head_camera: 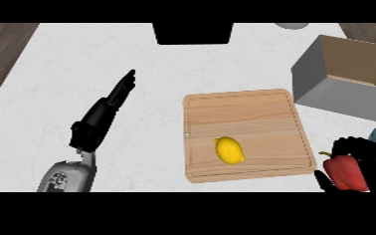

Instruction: Pick the bell pepper from the cutting board and place it in the cardboard box

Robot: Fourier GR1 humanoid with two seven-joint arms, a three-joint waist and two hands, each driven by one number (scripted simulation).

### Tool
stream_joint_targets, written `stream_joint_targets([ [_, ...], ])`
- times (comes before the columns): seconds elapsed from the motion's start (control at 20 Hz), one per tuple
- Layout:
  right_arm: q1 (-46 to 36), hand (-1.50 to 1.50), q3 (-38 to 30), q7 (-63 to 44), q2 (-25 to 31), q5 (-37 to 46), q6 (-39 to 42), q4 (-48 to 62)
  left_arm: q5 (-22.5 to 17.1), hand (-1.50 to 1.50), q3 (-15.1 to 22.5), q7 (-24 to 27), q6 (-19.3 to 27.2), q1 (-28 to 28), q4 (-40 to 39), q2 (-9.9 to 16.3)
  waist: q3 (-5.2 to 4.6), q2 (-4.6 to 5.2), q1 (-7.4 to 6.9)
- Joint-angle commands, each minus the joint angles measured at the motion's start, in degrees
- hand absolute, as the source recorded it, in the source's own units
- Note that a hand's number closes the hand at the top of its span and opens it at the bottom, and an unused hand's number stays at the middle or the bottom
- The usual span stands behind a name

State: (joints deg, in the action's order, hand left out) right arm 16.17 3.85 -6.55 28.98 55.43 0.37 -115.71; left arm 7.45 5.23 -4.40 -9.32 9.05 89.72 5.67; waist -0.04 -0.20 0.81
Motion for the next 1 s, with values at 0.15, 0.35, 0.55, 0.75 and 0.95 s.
stream_joint_targets([
  [0.15,7.8,1.5,-9.3,0.1,2.2,-13.5,7.7,-23.0,2.1,0.0,0.9,0.1,2.2,-0.6,-0.8,-1.7,-0.02,-0.11,0.81],
  [0.35,8.1,1.5,-18.5,-1.8,0.5,-20.0,8.5,-27.4,0.4,0.0,-0.4,-0.9,-0.3,-0.2,0.9,0.3,0.01,-0.13,0.65],
  [0.55,4.8,1.5,-20.6,-5.0,-3.0,-22.9,10.4,-26.0,-0.5,0.0,-1.5,-0.4,-1.2,0.7,-0.4,1.0,0.0,-0.03,0.25],
  [0.75,-2.2,1.5,-25.2,-11.1,-2.6,-24.3,15.3,-25.9,0.0,0.0,-0.9,0.3,-0.5,1.8,-1.7,-0.5,-0.03,0.03,0.12],
  [0.95,-10.8,1.5,-27.9,-14.8,-0.6,-24.1,20.2,-21.1,2.0,0.0,0.7,0.3,0.4,1.5,-2.4,-1.6,0.0,0.15,-0.56],
])
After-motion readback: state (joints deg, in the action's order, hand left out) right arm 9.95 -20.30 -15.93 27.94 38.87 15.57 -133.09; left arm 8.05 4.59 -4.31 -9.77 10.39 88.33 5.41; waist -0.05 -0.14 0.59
